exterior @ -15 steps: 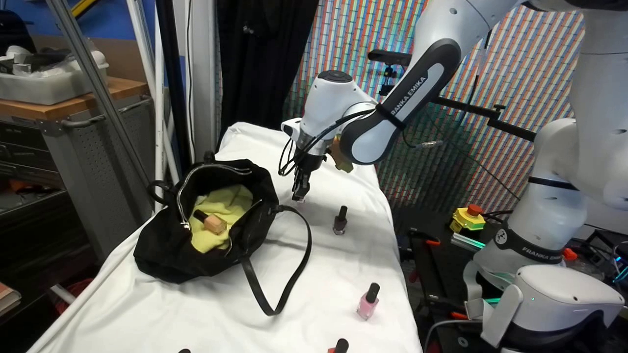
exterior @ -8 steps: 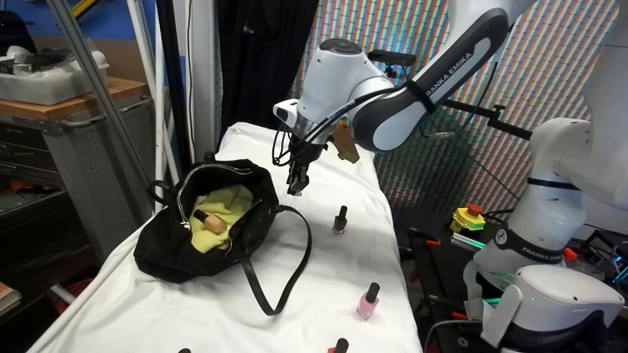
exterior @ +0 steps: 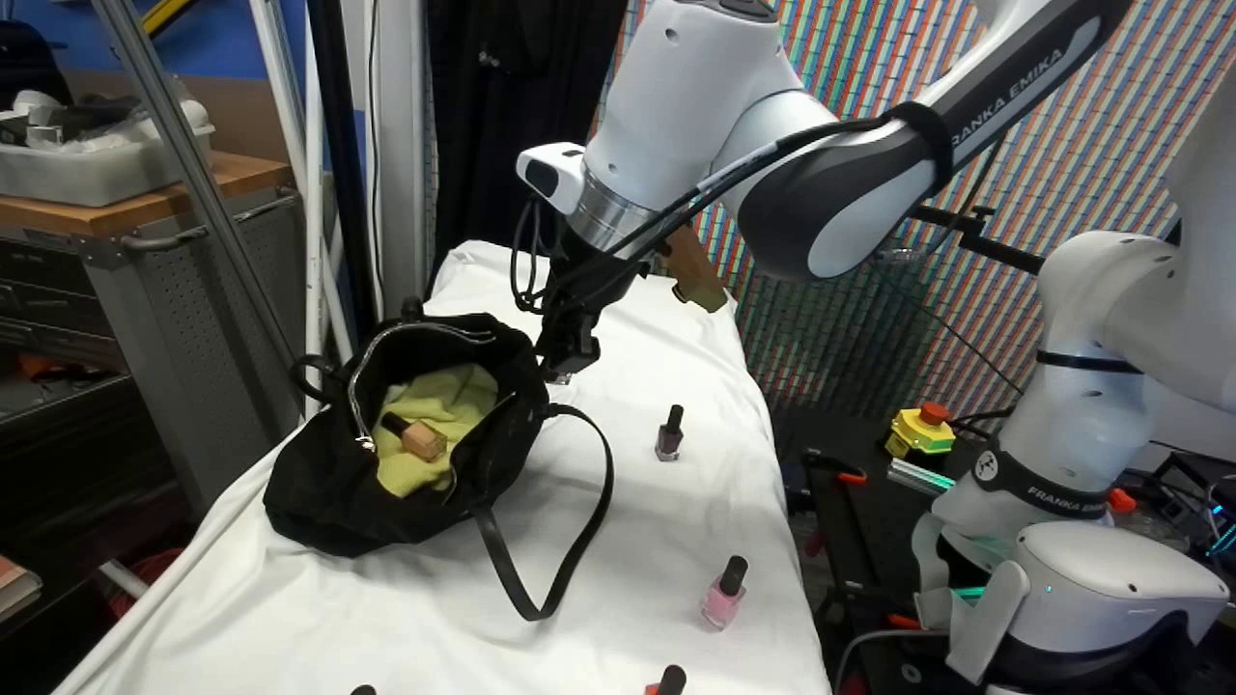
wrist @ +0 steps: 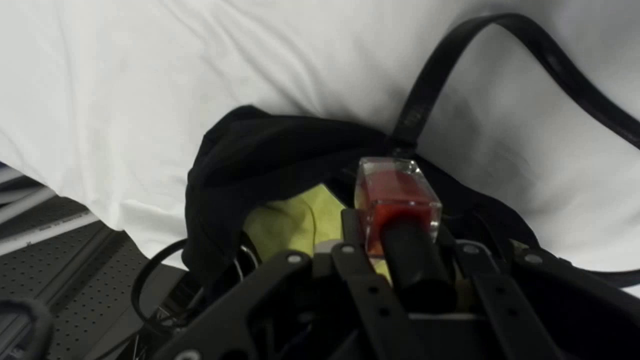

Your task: Put the nail polish bottles in the bag

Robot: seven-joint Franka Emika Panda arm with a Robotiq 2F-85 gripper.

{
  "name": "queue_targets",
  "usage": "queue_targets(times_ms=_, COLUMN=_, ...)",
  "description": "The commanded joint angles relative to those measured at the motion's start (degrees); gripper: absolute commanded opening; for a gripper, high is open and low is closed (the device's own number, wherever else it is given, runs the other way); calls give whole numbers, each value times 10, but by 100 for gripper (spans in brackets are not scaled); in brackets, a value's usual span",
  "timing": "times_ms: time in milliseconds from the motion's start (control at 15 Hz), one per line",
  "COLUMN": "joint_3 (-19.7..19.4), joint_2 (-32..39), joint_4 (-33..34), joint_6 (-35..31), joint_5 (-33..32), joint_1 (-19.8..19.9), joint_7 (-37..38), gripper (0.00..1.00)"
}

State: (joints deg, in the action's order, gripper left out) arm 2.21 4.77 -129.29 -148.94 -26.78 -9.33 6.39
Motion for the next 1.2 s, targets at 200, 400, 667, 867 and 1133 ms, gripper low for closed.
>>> queue_targets(times_ms=200, joint_3=18, joint_2=36, joint_4=75, joint_6=-1, joint_5=-17, joint_1=-4, joint_7=39, gripper=15)
queue_targets(times_ms=400, joint_3=14, joint_2=76, joint_4=116, joint_6=-2, joint_5=-5, joint_1=-3, joint_7=27, gripper=15)
queue_targets(times_ms=667, joint_3=7, joint_2=126, joint_4=167, joint_6=2, joint_5=5, joint_1=-7, joint_7=14, gripper=15)
queue_targets(times_ms=867, joint_3=-2, joint_2=154, joint_4=200, joint_6=2, joint_5=8, joint_1=-10, joint_7=17, gripper=15)
queue_targets(times_ms=1133, joint_3=-14, joint_2=181, joint_4=233, joint_6=6, joint_5=8, joint_1=-16, joint_7=27, gripper=43)
